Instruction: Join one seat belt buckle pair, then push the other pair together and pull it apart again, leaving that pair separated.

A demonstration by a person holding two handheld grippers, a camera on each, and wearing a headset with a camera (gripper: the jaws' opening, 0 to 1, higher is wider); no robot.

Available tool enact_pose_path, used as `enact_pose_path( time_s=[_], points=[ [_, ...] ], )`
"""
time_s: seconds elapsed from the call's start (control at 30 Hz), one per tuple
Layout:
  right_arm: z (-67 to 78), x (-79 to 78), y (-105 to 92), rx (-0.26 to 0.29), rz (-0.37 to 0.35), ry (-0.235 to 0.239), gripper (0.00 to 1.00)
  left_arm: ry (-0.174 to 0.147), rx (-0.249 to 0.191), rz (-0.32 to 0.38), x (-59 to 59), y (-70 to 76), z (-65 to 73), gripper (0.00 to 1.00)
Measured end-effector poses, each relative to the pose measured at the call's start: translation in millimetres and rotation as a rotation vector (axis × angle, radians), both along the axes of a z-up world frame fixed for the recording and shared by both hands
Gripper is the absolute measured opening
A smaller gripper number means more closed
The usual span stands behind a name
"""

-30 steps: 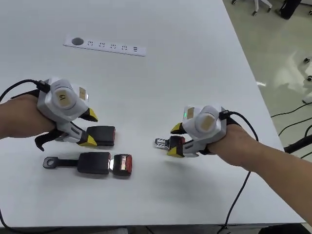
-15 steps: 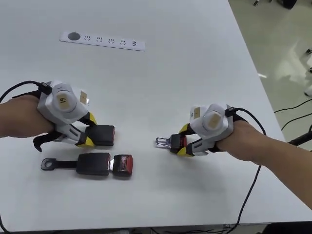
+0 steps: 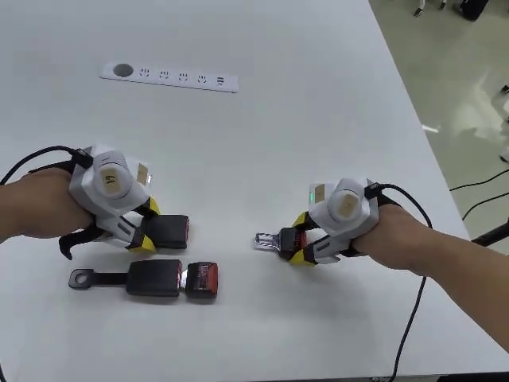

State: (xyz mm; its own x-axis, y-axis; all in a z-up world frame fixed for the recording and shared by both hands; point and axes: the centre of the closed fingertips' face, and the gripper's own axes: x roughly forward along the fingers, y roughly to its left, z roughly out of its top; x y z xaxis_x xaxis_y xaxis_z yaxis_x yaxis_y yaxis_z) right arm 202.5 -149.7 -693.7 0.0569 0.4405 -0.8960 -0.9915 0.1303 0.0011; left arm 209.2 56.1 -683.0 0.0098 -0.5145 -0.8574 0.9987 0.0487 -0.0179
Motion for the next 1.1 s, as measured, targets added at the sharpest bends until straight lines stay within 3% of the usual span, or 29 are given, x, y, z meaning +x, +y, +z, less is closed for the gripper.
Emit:
enact_pose_path(
  time_s=[0.57,0.87,1.1],
  points=[
    [0.7,1.5,5.7,0.001,-0.02,0.003,0.33,0.005,0.012,0.003,0.6,1.8,-1.9,0.33],
    [1.4,3.6,43.0,0.028,0.004,-0.01,0.32,0.004,0.01,0.003,-0.4,1.6,-1.7,0.33],
    [2.0,7.5,82.9,0.047,0.044,-0.023,0.32,0.006,0.009,0.003,-0.8,1.1,-1.8,0.33]
  ],
)
